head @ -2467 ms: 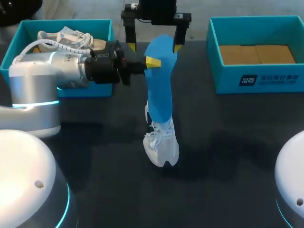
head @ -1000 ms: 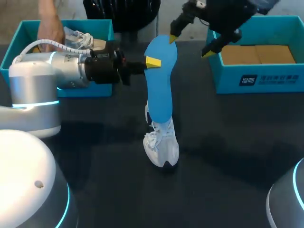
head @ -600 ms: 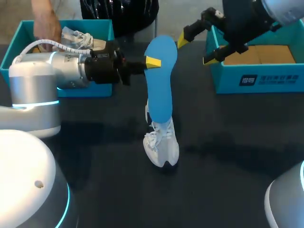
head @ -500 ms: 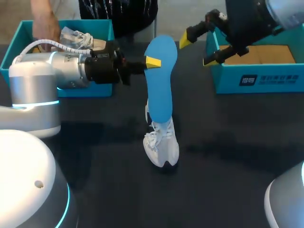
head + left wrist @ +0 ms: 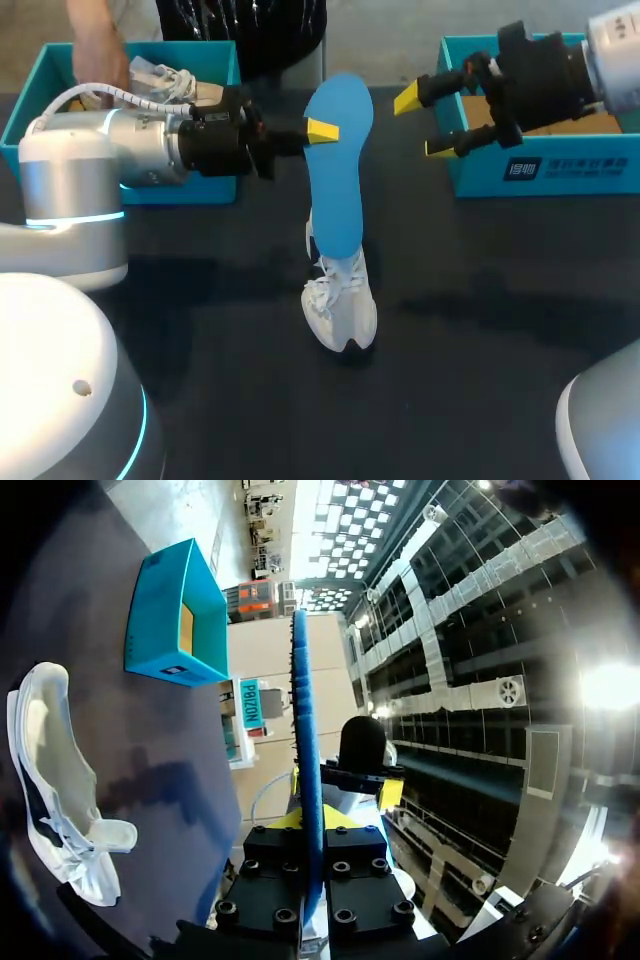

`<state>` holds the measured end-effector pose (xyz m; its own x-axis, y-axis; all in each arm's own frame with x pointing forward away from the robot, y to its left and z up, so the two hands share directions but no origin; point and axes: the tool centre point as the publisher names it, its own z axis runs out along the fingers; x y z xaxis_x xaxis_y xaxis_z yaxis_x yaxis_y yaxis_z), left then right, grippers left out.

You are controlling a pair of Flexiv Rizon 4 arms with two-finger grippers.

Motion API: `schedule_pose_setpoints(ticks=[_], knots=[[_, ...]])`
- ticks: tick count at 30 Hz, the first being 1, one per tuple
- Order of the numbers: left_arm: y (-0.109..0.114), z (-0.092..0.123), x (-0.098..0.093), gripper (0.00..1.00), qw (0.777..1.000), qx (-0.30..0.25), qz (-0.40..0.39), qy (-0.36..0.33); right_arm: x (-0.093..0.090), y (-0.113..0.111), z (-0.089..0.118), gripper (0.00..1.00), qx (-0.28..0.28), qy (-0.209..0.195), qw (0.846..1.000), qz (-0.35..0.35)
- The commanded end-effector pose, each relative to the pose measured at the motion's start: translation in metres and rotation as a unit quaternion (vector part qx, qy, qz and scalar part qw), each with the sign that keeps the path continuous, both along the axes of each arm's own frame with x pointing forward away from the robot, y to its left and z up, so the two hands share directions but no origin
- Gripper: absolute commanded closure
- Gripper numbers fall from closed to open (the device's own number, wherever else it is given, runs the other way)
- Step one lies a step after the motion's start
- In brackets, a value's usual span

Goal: Take the shoe out of the shoebox, open the shoe tongue, remove and reinsert the insole, then place the shoe into the shoebox

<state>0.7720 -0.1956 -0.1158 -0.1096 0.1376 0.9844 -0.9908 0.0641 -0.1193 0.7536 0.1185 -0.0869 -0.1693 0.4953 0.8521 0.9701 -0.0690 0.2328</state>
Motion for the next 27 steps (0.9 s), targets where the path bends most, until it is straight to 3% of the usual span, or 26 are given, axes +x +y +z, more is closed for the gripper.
schedule_pose_setpoints(ticks=[1, 27], knots=[[0.001, 0.000, -0.001, 1.00, 1.000, 0.001, 0.000, 0.000, -0.001, -0.002, -0.008, 0.00, 0.087, -0.011, 0.996, 0.017], [0.001, 0.000, -0.001, 1.00, 1.000, 0.001, 0.000, 0.000, 0.017, -0.007, -0.033, 0.00, 0.126, -0.003, 0.991, 0.034]])
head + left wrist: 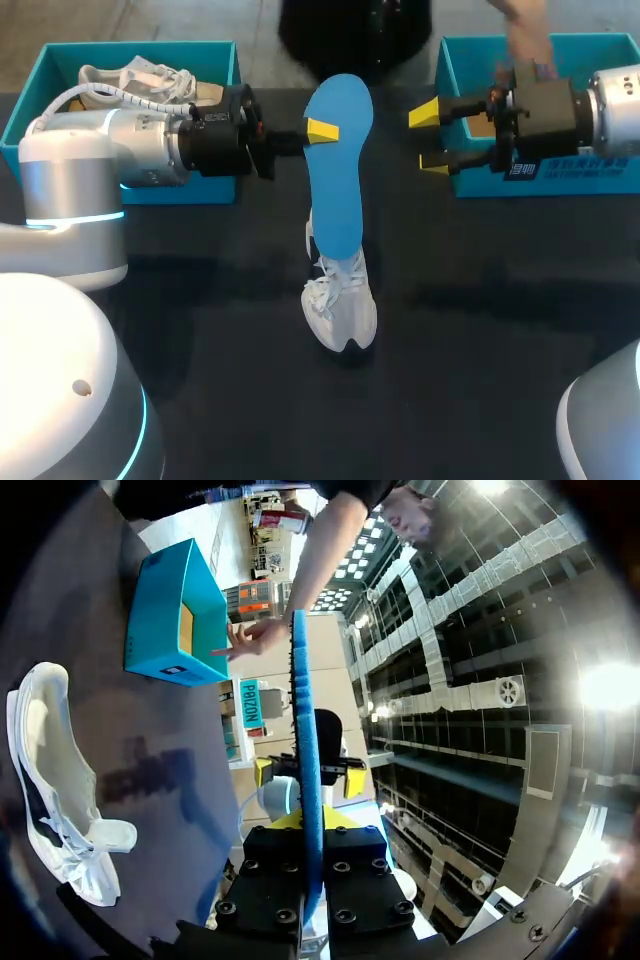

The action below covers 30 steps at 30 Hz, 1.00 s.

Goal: Take the shoe out of the shoebox, open the shoe tongue, remove and reinsert the insole, then place the shoe into the shoebox

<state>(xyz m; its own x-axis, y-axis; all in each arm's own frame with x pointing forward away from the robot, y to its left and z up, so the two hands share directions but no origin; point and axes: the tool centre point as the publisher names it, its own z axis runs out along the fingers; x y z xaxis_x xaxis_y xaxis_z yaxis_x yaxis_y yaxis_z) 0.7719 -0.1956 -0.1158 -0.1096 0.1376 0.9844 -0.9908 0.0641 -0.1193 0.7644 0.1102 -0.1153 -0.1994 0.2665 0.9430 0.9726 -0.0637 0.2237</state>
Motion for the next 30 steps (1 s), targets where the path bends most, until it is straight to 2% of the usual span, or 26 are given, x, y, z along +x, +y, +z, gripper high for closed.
schedule_pose_setpoints(ticks=[1, 4, 30], knots=[[0.0008, 0.0000, -0.0009, 1.00, 1.000, 0.001, 0.000, 0.000, 0.0063, 0.0016, -0.0055, 0.00, 0.009, 0.001, 1.000, 0.002], [0.0008, 0.0000, -0.0009, 1.00, 1.000, 0.001, 0.000, 0.000, 0.0078, 0.0008, -0.0069, 0.00, 0.023, 0.004, 1.000, 0.001], [0.0008, 0.0000, -0.0009, 1.00, 1.000, 0.001, 0.000, 0.000, 0.0091, 0.0007, -0.0072, 0.00, 0.016, 0.007, 1.000, 0.003]])
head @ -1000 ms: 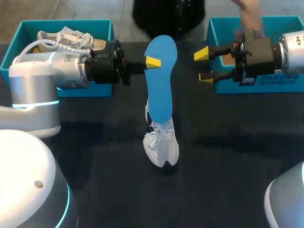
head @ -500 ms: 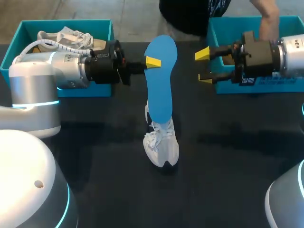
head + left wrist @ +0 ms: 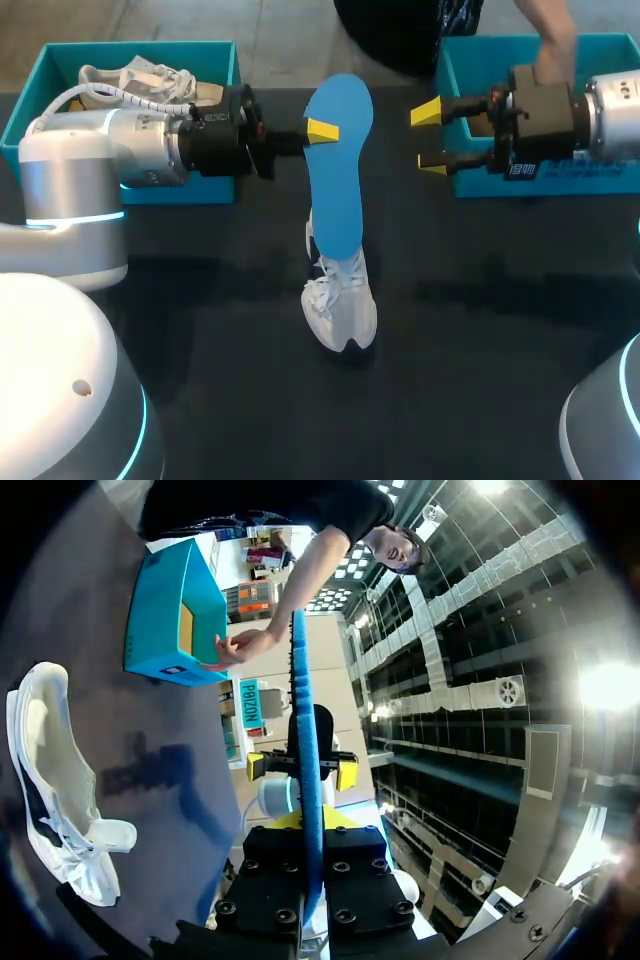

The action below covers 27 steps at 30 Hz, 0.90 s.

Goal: Take the shoe out of the shoebox, open the shoe tongue, remove and reinsert the insole, then place the shoe into the shoebox

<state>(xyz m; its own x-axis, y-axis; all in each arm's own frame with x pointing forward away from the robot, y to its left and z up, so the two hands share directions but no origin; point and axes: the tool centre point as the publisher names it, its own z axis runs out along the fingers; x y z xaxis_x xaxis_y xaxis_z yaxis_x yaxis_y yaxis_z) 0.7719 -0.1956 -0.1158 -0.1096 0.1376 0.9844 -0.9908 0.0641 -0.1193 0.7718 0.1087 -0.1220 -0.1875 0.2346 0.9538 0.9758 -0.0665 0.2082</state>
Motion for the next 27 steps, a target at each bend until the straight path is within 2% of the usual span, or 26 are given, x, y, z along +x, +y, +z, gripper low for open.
schedule_pose_setpoints(ticks=[1, 4, 10, 15, 19, 21, 23, 25, 26, 27], knots=[[0.001, 0.000, -0.001, 1.00, 1.000, 0.001, 0.000, 0.000, 0.002, 0.002, -0.001, 0.00, 0.000, 0.000, 1.000, 0.000], [0.004, 0.000, 0.000, 1.00, 1.000, -0.007, -0.009, -0.019, 0.002, 0.002, -0.001, 0.00, 0.000, 0.000, 1.000, 0.000], [0.011, 0.004, 0.001, 1.00, 0.990, -0.026, -0.027, -0.136, 0.002, 0.002, -0.001, 0.00, 0.000, 0.000, 1.000, 0.000], [0.015, 0.005, 0.001, 1.00, 0.968, 0.003, -0.039, -0.249, 0.002, 0.002, -0.001, 0.00, 0.000, 0.000, 1.000, 0.000], [0.016, 0.000, 0.001, 1.00, 0.925, 0.041, -0.023, -0.377, 0.002, 0.002, -0.001, 0.00, 0.000, 0.000, 1.000, 0.000], [0.016, -0.004, 0.000, 1.00, 0.908, 0.042, -0.016, -0.416, 0.002, 0.002, -0.001, 0.00, 0.000, 0.000, 1.000, 0.000], [0.016, -0.008, -0.002, 1.00, 0.881, 0.040, -0.005, -0.472, 0.002, 0.002, -0.001, 0.00, 0.000, 0.000, 1.000, 0.000], [0.015, -0.012, -0.001, 1.00, 0.838, 0.053, 0.010, -0.543, 0.002, 0.002, -0.001, 0.00, 0.000, 0.000, 1.000, 0.000], [0.014, -0.016, -0.001, 1.00, 0.802, 0.063, 0.016, -0.594, 0.002, 0.002, -0.001, 0.00, 0.000, 0.000, 1.000, 0.000], [0.014, -0.018, -0.001, 1.00, 0.783, 0.064, 0.013, -0.618, 0.002, 0.002, -0.001, 0.00, 0.000, 0.000, 1.000, 0.000]])
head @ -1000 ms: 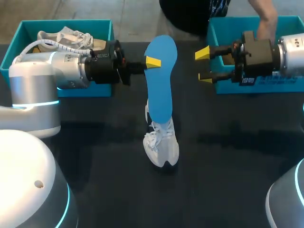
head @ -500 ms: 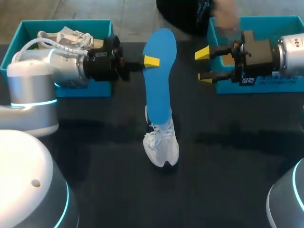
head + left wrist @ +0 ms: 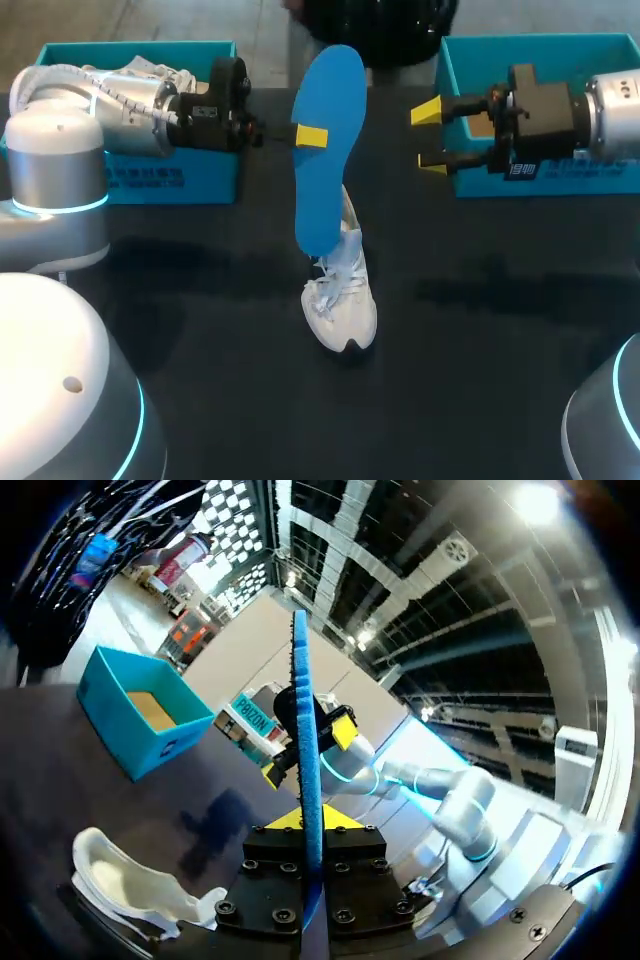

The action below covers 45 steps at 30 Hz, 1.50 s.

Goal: Take the shoe out of the shoebox, open the shoe tongue, remove and reinsert the insole, then place the shoe into the shoebox

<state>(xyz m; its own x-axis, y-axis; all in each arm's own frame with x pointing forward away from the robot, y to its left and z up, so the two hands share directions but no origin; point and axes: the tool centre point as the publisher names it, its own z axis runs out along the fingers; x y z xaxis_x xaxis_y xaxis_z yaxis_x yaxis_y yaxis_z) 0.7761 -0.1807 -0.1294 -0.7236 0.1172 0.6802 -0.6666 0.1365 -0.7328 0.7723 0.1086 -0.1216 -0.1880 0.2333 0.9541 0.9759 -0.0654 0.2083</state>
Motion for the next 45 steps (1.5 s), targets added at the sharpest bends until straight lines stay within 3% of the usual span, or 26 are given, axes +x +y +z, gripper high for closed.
schedule_pose_setpoints(ticks=[1, 16, 19, 26, 38, 43, 45], knots=[[-0.001, -0.005, -0.005, 1.00, 0.951, 0.019, 0.041, -0.307, 0.001, 0.002, -0.001, 0.00, -0.001, 0.000, 1.000, 0.000], [-0.001, -0.005, -0.005, 1.00, 0.951, 0.019, 0.041, -0.307, 0.001, 0.002, -0.001, 0.00, -0.001, 0.000, 1.000, 0.000], [0.001, -0.013, -0.002, 1.00, 0.924, -0.010, 0.041, -0.380, 0.001, 0.002, -0.001, 0.00, -0.001, 0.000, 1.000, 0.000], [0.001, -0.014, 0.008, 1.00, 0.884, -0.071, 0.075, -0.455, 0.001, 0.002, -0.001, 0.00, -0.001, 0.000, 1.000, 0.000], [-0.004, -0.014, 0.006, 1.00, 0.835, -0.102, 0.040, -0.539, 0.001, 0.002, -0.001, 0.00, -0.001, 0.000, 1.000, 0.000], [-0.006, -0.014, 0.009, 1.00, 0.783, -0.130, 0.050, -0.607, 0.001, 0.002, -0.001, 0.00, -0.001, 0.000, 1.000, 0.000], [-0.006, -0.015, 0.011, 1.00, 0.741, -0.145, 0.044, -0.654, 0.001, 0.002, -0.001, 0.00, -0.001, 0.000, 1.000, 0.000]])
